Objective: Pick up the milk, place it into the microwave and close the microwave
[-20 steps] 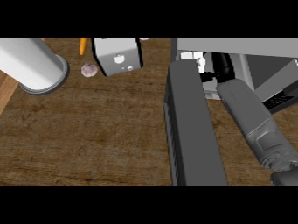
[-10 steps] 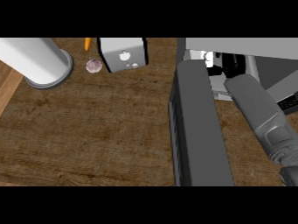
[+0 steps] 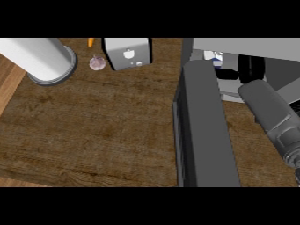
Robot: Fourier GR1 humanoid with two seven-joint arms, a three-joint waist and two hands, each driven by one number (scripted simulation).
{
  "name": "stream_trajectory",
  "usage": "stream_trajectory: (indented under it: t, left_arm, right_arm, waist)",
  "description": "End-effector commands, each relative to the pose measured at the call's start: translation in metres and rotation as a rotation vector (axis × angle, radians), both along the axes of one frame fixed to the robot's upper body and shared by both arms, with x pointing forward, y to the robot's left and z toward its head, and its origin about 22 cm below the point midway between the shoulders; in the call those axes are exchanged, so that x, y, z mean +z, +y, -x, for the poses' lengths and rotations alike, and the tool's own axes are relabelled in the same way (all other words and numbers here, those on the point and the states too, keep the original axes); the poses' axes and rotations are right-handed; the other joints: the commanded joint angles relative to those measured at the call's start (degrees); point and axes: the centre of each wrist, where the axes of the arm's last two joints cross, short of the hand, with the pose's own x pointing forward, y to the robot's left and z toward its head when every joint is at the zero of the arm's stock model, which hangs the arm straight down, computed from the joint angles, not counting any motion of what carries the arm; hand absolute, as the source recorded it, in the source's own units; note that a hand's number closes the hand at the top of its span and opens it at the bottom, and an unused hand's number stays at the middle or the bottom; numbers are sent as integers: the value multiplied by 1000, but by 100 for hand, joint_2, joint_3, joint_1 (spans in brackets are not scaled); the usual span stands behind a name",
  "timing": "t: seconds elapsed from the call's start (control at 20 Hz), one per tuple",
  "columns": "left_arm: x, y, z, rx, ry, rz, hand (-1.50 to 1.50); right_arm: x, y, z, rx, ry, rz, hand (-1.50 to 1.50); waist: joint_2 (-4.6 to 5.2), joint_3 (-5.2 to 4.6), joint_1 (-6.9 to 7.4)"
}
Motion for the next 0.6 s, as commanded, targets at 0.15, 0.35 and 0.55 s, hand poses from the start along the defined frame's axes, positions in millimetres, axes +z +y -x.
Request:
stream_trajectory:
  t: [0.15, 0.35, 0.55]
  left_arm:
    - [-1, 0, -8, 3, -2, -27, -150]
    - [-5, 5, -12, -57, 30, -48, -150]
    - [-7, -5, -22, -118, 31, -51, -150]
  right_arm:
    - [3, 7, -2, 121, -27, 34, -150]
    - [17, 15, -10, 194, -25, 9, -150]
    - [16, 33, -11, 260, -8, -50, -150]
  waist:
    - [6, 31, 26]
    - [-30, 19, 40]
    - [-11, 21, 28]
